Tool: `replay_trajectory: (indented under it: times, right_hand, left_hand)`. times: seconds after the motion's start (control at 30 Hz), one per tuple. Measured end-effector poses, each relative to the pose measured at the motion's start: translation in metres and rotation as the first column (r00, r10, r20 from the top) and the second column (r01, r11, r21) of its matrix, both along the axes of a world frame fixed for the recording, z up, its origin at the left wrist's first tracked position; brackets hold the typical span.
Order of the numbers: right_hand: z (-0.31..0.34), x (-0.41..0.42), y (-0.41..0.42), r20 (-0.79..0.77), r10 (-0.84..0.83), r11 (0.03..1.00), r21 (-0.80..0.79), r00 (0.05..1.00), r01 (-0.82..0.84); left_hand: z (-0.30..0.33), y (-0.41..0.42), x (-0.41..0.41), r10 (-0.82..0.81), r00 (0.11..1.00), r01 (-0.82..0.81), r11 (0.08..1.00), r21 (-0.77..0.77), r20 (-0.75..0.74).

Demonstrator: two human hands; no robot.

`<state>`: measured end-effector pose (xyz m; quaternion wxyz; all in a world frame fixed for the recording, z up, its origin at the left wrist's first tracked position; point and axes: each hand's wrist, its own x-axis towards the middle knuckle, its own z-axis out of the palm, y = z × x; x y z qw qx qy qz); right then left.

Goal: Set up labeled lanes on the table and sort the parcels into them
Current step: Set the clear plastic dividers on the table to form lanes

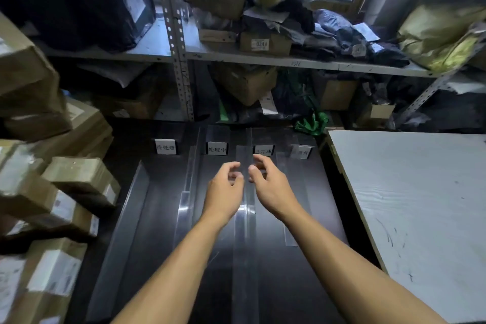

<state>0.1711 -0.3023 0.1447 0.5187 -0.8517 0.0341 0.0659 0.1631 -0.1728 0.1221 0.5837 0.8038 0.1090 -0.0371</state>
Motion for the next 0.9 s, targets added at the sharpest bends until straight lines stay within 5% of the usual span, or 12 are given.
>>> replay_trajectory:
  times: [0.23,0.53,0.67,0.8,0.9]
  right_hand:
    - [0.002,-0.052,0.115,-0.043,0.14,0.988,-0.065,0.989,-0.143]
    - [-0.038,-0.095,0.2,-0.23,0.254,0.94,-0.17,0.939,-0.296]
    - [-0.055,-0.112,0.222,-0.344,0.324,0.912,-0.135,0.881,-0.388]
    - [-0.067,-0.121,0.243,-0.396,0.403,0.868,-0.121,0.825,-0.482]
    - [-0.074,-0.124,0.255,-0.42,0.419,0.86,-0.101,0.805,-0.501]
  left_hand:
    - [-0.011,0.119,-0.056,0.112,0.994,-0.112,0.968,0.223,0.014]
    - [-0.058,0.201,-0.121,0.294,0.954,-0.213,0.815,0.539,-0.066]
    - [-0.078,0.221,-0.141,0.168,0.919,-0.043,0.941,0.335,-0.356]
    - [-0.085,0.234,-0.149,0.23,0.91,-0.183,0.97,0.162,-0.345]
    - [-0.086,0.239,-0.149,0.159,0.892,-0.086,0.979,0.187,-0.424]
